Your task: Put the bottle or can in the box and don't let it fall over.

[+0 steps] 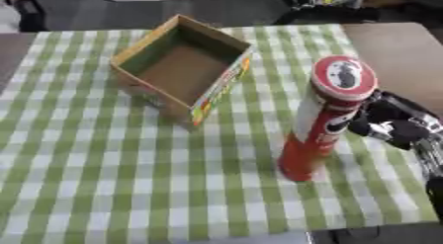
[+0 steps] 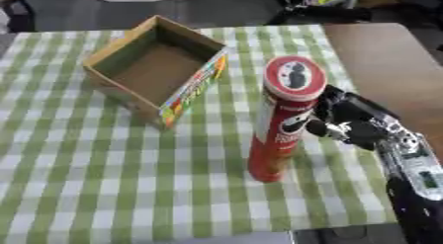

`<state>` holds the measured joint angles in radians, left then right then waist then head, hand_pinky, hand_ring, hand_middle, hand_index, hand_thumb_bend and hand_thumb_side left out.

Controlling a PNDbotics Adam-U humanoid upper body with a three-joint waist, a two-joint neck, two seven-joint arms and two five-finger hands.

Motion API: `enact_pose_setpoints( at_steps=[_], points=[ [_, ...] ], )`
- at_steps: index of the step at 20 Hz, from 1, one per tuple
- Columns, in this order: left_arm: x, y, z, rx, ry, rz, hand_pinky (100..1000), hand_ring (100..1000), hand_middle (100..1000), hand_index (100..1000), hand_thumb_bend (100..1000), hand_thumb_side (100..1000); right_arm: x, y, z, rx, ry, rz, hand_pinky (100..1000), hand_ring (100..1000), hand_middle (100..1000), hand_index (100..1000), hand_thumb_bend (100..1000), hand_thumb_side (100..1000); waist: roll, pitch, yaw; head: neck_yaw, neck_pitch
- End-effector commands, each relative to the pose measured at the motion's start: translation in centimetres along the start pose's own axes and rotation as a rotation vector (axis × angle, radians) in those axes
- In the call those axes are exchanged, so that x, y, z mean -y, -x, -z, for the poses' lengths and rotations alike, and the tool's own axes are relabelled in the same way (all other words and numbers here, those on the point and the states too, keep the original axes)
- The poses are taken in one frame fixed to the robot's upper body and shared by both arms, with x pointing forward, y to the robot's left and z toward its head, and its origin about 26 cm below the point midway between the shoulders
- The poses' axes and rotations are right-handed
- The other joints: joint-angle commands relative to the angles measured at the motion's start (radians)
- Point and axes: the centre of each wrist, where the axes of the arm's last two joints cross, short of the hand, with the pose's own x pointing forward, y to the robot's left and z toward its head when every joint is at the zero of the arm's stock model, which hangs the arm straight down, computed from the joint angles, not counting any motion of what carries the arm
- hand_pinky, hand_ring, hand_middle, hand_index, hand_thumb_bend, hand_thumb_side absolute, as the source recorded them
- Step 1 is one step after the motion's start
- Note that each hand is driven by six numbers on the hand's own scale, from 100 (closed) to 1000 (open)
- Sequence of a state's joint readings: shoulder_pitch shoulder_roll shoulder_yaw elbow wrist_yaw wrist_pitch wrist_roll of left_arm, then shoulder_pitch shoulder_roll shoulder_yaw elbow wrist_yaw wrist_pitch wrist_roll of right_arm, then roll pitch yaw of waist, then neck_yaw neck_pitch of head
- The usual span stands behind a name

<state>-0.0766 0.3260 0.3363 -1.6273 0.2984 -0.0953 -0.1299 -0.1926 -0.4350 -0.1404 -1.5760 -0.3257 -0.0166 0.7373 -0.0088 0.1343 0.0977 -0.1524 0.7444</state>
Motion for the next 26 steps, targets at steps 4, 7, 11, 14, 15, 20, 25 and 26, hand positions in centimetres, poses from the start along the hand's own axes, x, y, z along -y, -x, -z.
enact_pose_setpoints(
  at_steps=[4, 7, 11, 14, 15, 20, 25, 26],
  points=[
    [-0.24, -0.63, 0.32, 0.018, 0.01, 0.02, 1000, 1000, 1000, 795, 197, 770, 0.28, -1.22, 0.39, 0.037, -0.03, -0.019, 1000, 1000, 1000, 1000, 564, 308, 0.001, -0.007, 0.001, -0.001, -0.008],
    [-0.27, -0.63, 0.31, 0.017, 0.01, 0.02, 1000, 1000, 1000, 795, 197, 770, 0.31, -1.25, 0.25, 0.04, -0.04, -0.025, 1000, 1000, 1000, 1000, 564, 306, 0.001, -0.007, 0.0, 0.0, -0.007],
    [-0.24, -0.68, 0.37, 0.02, 0.012, 0.019, 1000, 1000, 1000, 796, 196, 769, 0.26, -1.42, 0.37, 0.05, -0.054, -0.024, 1000, 1000, 1000, 1000, 565, 307, 0.002, -0.006, 0.0, 0.001, -0.007],
    [-0.25, -0.68, 0.38, 0.02, 0.012, 0.02, 1000, 1000, 1000, 796, 197, 770, 0.13, -1.61, 0.57, 0.058, -0.064, -0.025, 1000, 1000, 1000, 1000, 564, 312, 0.002, -0.005, -0.001, 0.0, -0.006],
    [-0.23, -0.68, 0.39, 0.02, 0.013, 0.019, 1000, 1000, 1000, 796, 197, 769, 0.08, -1.66, 0.66, 0.06, -0.067, -0.024, 1000, 1000, 1000, 1000, 564, 313, 0.002, -0.005, 0.0, -0.001, -0.006],
    [-0.21, -0.7, 0.42, 0.02, 0.014, 0.019, 1000, 1000, 1000, 796, 197, 769, -0.04, -1.84, 0.88, 0.068, -0.082, -0.026, 1000, 1000, 1000, 1000, 563, 315, 0.001, -0.005, 0.0, 0.0, -0.005],
    [-0.19, -0.7, 0.44, 0.02, 0.016, 0.018, 1000, 1000, 1000, 796, 196, 769, -0.1, -1.79, 0.99, 0.065, -0.098, -0.031, 1000, 1000, 1000, 1000, 565, 310, 0.001, -0.004, 0.0, 0.001, -0.006],
    [-0.19, -0.71, 0.44, 0.02, 0.016, 0.018, 1000, 1000, 1000, 796, 196, 769, -0.11, -1.8, 1.03, 0.065, -0.1, -0.033, 1000, 1000, 1000, 1000, 566, 307, 0.001, -0.004, 0.0, 0.001, -0.006]
  ],
)
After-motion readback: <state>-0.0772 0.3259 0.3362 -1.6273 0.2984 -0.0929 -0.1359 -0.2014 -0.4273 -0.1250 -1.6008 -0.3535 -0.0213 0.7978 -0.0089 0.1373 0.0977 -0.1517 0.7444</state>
